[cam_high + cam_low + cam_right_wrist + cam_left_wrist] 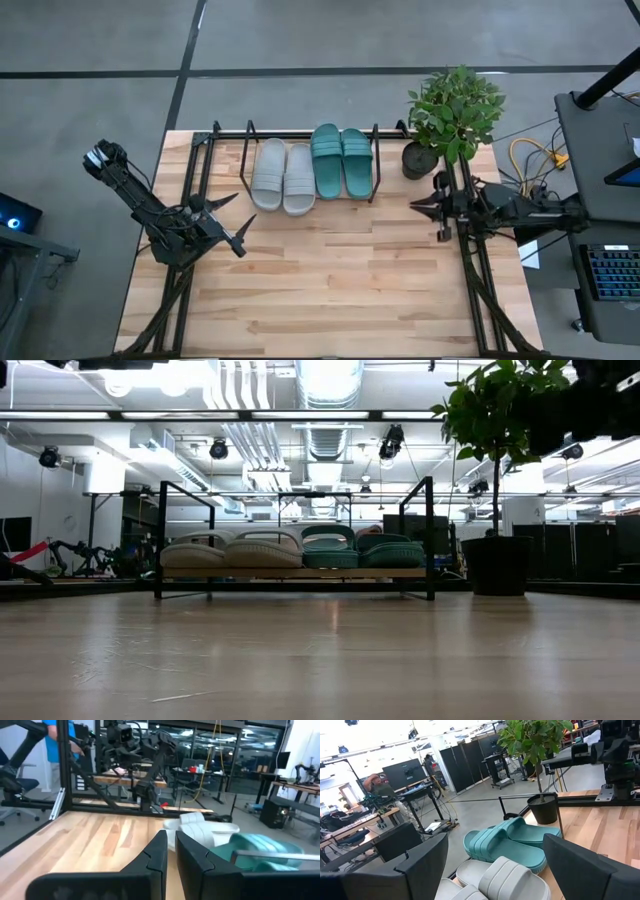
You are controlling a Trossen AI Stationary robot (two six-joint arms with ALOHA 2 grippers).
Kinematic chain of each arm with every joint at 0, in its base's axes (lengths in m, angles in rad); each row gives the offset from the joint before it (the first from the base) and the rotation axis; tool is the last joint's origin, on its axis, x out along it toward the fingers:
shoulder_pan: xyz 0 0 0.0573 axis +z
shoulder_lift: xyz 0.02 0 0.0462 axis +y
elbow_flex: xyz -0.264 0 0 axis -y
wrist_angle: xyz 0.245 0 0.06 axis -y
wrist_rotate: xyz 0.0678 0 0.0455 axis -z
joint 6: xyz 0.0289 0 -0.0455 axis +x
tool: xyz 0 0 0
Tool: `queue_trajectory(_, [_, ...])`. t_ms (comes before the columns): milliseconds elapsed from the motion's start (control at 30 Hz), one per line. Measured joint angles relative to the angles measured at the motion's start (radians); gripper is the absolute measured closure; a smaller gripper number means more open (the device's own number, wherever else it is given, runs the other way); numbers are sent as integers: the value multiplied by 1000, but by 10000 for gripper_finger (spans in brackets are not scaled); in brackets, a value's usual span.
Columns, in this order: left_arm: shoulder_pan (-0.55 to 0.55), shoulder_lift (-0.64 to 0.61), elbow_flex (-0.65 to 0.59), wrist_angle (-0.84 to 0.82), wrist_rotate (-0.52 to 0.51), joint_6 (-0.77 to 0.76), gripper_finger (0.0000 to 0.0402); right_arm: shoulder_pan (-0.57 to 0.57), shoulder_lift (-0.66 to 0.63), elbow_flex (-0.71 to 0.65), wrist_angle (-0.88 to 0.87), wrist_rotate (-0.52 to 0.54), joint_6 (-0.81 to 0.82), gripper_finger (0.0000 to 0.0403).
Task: Pick and place slides into the shelf
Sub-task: Return to Home Position
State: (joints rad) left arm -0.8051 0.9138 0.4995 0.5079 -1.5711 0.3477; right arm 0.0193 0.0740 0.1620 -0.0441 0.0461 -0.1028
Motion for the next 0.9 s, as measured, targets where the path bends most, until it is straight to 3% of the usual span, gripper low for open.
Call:
queue_trajectory(467, [0, 0, 0, 0, 0, 0, 93, 0, -1, -125, 135, -13, -8, 375])
queue_trajectory(767, [0, -2, 0, 0, 0, 0, 93, -45, -1, -117, 121, -49, 31, 375])
queue_trajectory(900, [0, -2, 0, 0, 0, 0, 93, -46, -1, -122, 39, -51, 53, 375])
